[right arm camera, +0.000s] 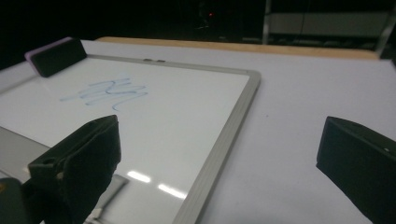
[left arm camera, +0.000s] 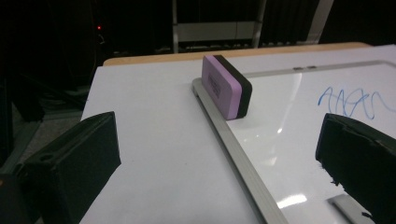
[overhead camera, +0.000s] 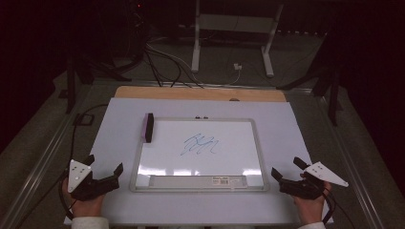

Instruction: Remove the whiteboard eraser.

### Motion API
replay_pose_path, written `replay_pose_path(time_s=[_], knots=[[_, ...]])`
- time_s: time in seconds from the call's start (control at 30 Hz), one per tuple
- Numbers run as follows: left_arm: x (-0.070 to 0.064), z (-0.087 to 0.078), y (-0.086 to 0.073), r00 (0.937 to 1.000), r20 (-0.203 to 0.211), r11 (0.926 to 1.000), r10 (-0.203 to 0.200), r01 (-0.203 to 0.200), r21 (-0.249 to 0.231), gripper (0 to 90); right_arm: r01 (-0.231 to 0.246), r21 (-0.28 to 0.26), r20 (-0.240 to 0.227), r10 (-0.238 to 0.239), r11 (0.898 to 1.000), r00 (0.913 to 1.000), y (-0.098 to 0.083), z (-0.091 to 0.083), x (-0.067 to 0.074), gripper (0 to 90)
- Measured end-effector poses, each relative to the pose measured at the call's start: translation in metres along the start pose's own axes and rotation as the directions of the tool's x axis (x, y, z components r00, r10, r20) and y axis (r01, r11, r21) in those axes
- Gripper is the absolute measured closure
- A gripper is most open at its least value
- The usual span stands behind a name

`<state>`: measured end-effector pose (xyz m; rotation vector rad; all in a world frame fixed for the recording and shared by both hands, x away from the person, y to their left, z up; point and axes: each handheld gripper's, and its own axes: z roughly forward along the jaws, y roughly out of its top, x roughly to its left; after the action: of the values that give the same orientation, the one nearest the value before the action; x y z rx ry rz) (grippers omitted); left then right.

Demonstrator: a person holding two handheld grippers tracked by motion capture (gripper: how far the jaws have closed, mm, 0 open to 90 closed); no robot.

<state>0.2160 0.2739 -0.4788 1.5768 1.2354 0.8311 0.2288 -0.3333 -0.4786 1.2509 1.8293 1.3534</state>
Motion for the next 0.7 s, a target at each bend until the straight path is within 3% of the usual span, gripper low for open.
replay_pose_path(time_s=[0.2, 0.4, 0.7], knots=[[0.001, -0.002, 0.0, 0.9998, -0.012, 0.9998, -0.018, 0.018, -0.001, 0.6, 0.043, -0.02, 0.003, -0.043, 0.999, 0.9991, -0.003, 0.007, 0.002, 0.1], [0.001, -0.001, 0.009, 0.9991, -0.028, 0.999, -0.032, 0.032, 0.031, 0.6, 0.028, -0.015, 0.01, -0.027, 1.0, 0.9996, -0.003, 0.005, -0.001, 0.1], [0.009, -0.001, 0.017, 0.9972, -0.032, 0.9972, -0.067, 0.068, 0.031, 0.7, 0.011, 0.005, 0.035, -0.012, 1.0, 0.9993, -0.003, 0.004, -0.006, 0.1]])
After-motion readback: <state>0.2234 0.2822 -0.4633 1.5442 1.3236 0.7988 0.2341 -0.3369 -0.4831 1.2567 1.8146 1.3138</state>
